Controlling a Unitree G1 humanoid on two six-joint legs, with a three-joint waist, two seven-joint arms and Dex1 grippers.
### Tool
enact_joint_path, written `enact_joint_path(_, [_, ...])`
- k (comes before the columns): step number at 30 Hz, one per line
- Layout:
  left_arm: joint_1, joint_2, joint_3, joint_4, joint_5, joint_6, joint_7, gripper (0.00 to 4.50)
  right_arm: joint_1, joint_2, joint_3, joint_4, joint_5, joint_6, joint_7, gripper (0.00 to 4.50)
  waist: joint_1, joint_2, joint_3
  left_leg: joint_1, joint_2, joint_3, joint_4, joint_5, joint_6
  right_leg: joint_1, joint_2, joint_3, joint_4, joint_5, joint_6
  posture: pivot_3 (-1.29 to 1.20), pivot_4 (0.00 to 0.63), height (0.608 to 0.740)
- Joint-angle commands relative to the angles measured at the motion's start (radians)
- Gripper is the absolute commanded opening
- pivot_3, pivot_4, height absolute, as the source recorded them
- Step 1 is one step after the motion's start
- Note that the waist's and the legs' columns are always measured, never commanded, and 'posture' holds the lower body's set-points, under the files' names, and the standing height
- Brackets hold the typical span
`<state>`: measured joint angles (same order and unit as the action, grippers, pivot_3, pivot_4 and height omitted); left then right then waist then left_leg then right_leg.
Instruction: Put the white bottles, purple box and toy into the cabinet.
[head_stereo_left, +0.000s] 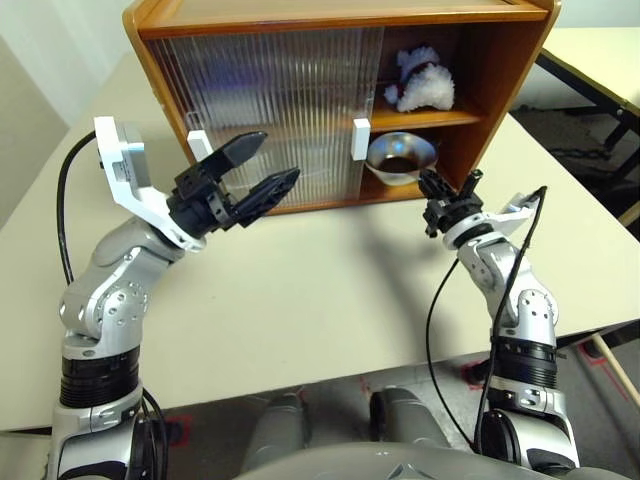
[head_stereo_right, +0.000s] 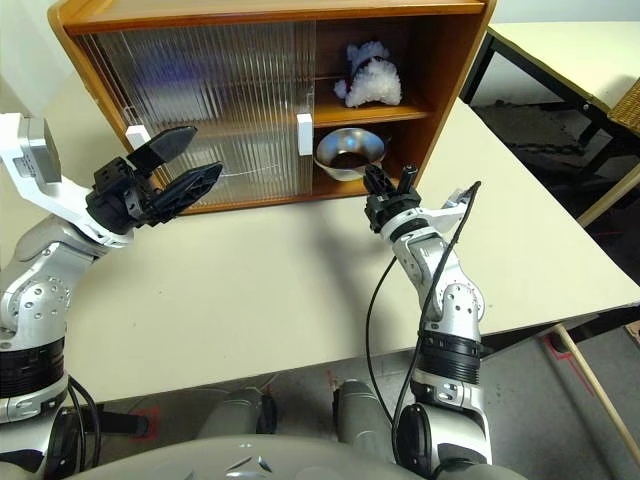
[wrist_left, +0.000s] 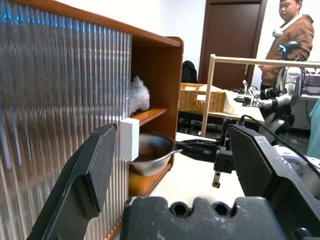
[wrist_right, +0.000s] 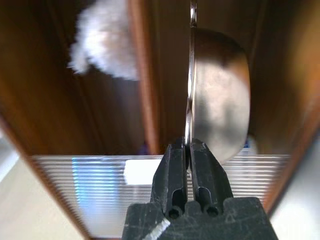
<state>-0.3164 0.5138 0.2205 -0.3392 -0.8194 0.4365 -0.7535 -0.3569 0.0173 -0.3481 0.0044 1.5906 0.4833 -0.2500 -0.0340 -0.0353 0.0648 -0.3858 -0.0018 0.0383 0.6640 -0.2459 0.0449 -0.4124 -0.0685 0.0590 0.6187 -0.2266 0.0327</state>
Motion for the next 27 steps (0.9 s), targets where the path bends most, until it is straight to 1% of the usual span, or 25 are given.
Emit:
enact_joint_path(1, [-0.008,0.013,0.01,-0.018,-0.006,0.011,0.006,4.5,-0.008,0.017,-0.022,0.018,-0.04,-0.024,0.032,0.02,0.0,0.0,0.0,0.0,0.0,0.0,0.0,0.0,0.0,0.0,0.0,0.0,0.0,0.0,0.0,0.09,0.012,0.74])
enact_joint_path(9, [-0.009,0.021,0.017,-0.02,-0.008,0.013,0.009,4.5,-0.056,0.055,-0.054,0.132,-0.131,-0.059,0.115,0.02,0.0,0.001,0.0,0.001,0.0,0.0,0.0,0.0,0.0,0.0,0.0,0.0,0.001,0.0,0.0,0.1,0.008,0.74])
enact_joint_path(14, [-0.01,0.028,0.023,-0.02,-0.01,0.016,0.009,4.5,-0.087,0.058,-0.083,0.271,-0.209,-0.084,0.216,0.02,0.001,0.001,-0.001,0.001,0.0,0.0,0.0,0.0,0.0,0.0,0.0,0.0,0.002,0.0,0.0,0.11,0.009,0.74])
enact_joint_path(18, [-0.01,0.035,0.028,-0.022,-0.013,0.019,0.009,4.5,-0.153,0.054,-0.11,0.415,-0.266,-0.115,0.303,0.02,0.001,0.001,-0.001,0.001,0.0,0.0,0.001,0.0,0.0,0.0,0.0,0.0,0.002,0.001,-0.001,0.11,0.01,0.74])
enact_joint_path(24, [-0.005,0.036,0.031,-0.03,-0.014,0.021,0.013,4.5,-0.268,0.014,-0.181,0.66,-0.34,-0.167,0.439,0.02,0.001,0.001,-0.001,0.003,0.0,0.0,0.001,0.0,0.0,0.001,0.001,0.0,0.003,0.003,-0.002,0.13,0.008,0.74])
enact_joint_path(27, [0.001,0.035,0.035,-0.035,-0.013,0.021,0.014,4.5,-0.341,-0.02,-0.222,0.828,-0.382,-0.201,0.517,0.02,0.001,0.001,-0.001,0.004,0.0,0.0,0.001,0.0,0.0,0.002,0.001,0.0,0.003,0.003,-0.002,0.13,0.005,0.74])
